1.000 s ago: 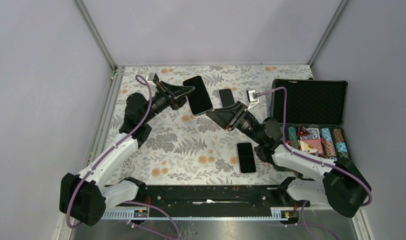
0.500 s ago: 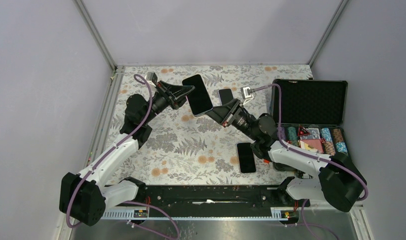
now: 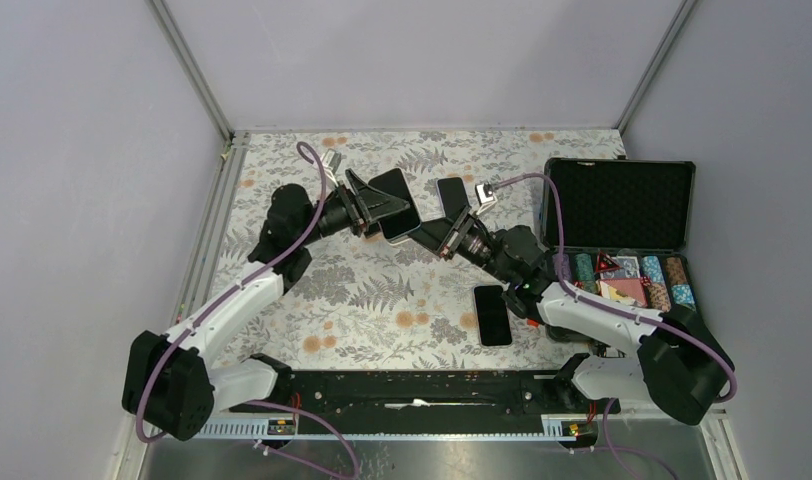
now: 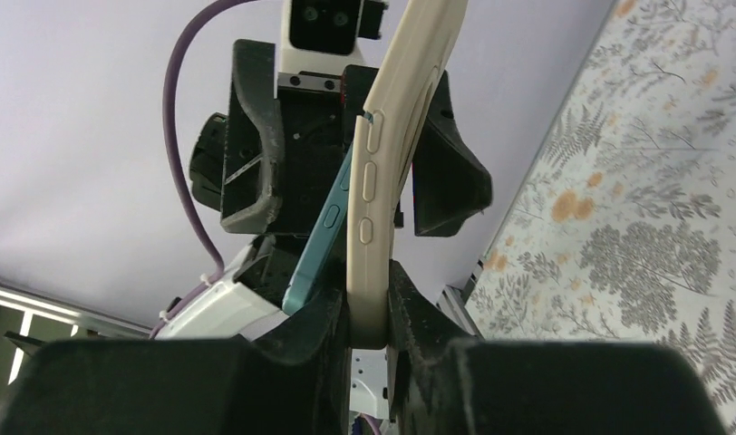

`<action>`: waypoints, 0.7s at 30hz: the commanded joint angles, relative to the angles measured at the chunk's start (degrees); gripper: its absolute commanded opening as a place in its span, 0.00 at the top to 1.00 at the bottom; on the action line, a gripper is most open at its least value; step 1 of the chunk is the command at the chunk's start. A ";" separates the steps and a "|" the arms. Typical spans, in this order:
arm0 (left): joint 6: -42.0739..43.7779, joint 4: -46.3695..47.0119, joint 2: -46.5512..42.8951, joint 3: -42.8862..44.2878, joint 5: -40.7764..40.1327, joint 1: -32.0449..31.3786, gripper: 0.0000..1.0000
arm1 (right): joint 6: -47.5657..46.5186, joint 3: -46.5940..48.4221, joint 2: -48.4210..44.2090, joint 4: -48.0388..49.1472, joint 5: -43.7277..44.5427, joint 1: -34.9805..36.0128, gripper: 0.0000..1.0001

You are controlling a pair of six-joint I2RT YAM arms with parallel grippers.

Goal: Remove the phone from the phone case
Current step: Remove the phone case from the phone.

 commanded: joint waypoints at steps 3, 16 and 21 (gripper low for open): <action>21.40 -17.40 -7.41 1.63 -9.91 0.25 0.11 | 1.36 -1.16 -4.20 1.49 3.57 0.04 1.00; 37.50 -44.93 -14.97 10.66 -32.67 2.81 0.01 | 4.47 -4.66 -4.66 -2.88 6.79 -0.18 1.00; 41.13 -43.62 -15.96 10.24 -31.62 2.30 0.01 | 7.38 -5.10 -1.81 -1.06 6.60 -0.15 1.00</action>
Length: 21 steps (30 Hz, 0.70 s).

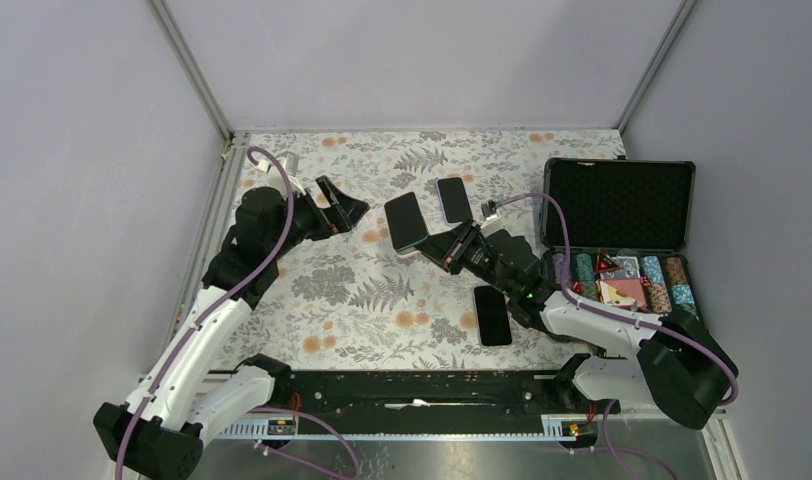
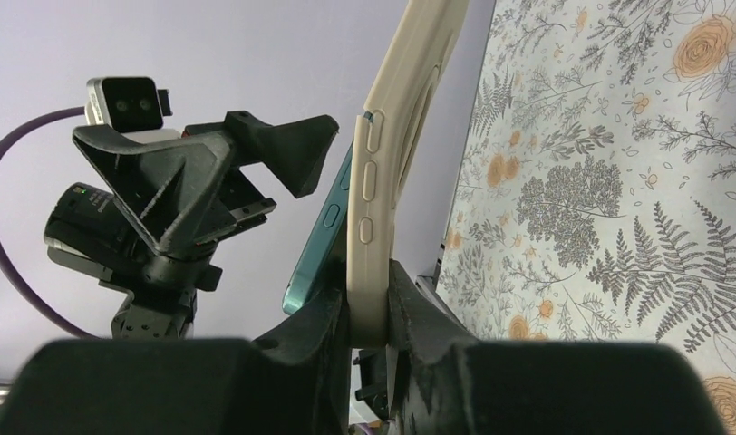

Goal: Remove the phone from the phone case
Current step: Remove the phone case from the phone.

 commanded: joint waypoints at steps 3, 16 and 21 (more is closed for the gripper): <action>10.46 -2.45 -1.07 2.42 -4.73 -3.47 0.04 | 4.68 0.42 2.10 7.02 1.57 -0.12 1.00; 30.08 4.52 0.99 -4.39 -8.43 -21.98 0.15 | 10.88 0.42 6.95 1.82 0.50 -0.14 1.00; 36.51 5.41 4.51 -5.56 -12.21 -27.83 0.28 | 11.00 1.22 6.11 -1.62 -1.16 -0.14 1.00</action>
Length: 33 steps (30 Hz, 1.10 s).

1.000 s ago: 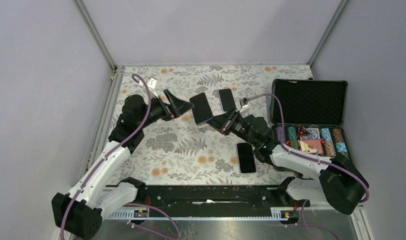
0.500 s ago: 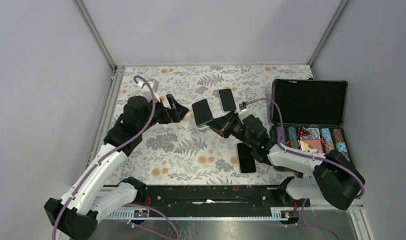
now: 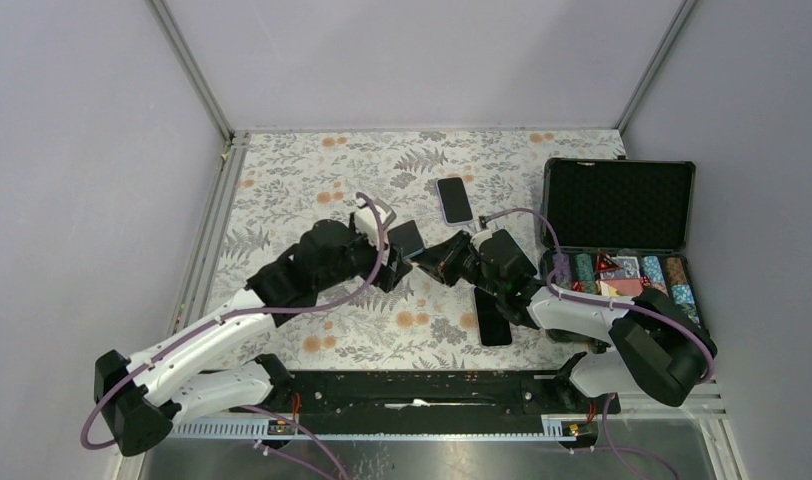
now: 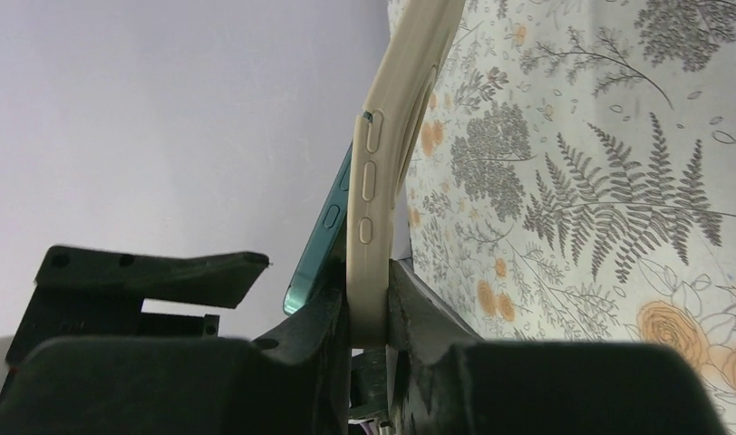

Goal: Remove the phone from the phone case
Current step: Remove the phone case from the phone.

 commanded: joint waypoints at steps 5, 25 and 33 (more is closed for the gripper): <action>11.69 4.83 5.09 -1.45 -9.60 -6.00 0.45 | 1.28 1.47 -2.80 1.14 -3.49 -0.13 1.00; 10.36 3.14 14.15 2.90 -19.43 -7.04 0.78 | -0.87 4.14 -2.01 -3.03 -9.67 -0.06 1.00; 11.92 5.85 16.22 2.53 -22.15 -7.56 0.77 | -1.40 3.71 -3.04 -4.48 -9.73 -0.05 1.00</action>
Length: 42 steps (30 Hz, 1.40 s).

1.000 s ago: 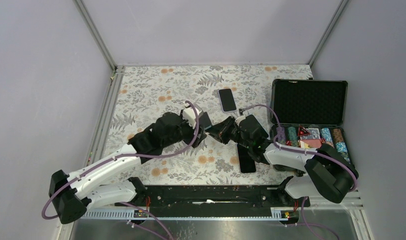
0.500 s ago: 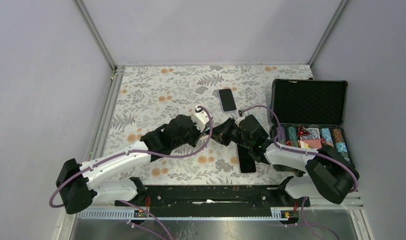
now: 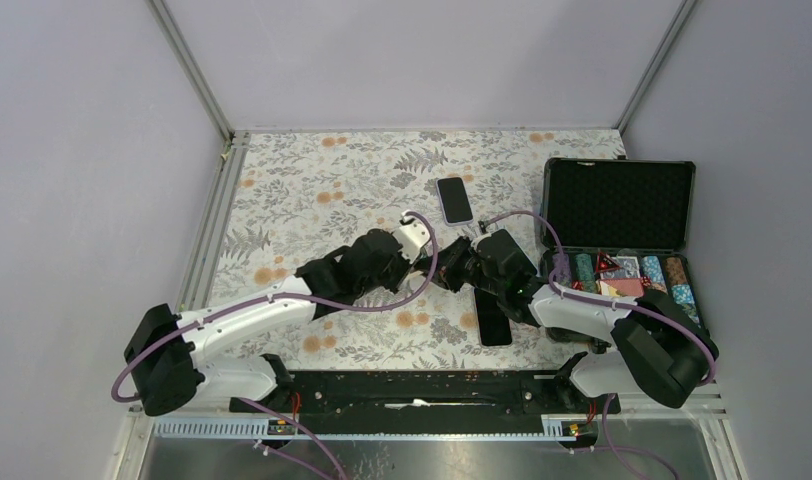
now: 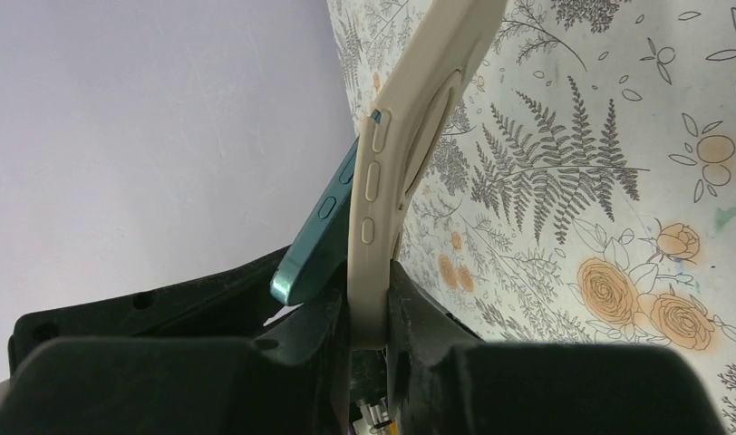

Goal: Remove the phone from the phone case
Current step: Remove the phone case from the phone.

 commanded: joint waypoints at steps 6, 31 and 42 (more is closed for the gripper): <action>2.12 1.23 4.89 4.59 -11.83 0.81 1.00 | -2.81 2.16 -3.46 3.91 -6.04 0.86 1.00; 2.13 1.00 0.73 5.73 -12.56 1.70 1.00 | -12.76 1.03 -8.05 -3.98 -4.59 -0.97 1.00; 5.49 1.25 -21.52 2.51 -17.40 3.71 1.00 | -32.34 16.62 1.69 -14.38 -7.82 -6.39 1.00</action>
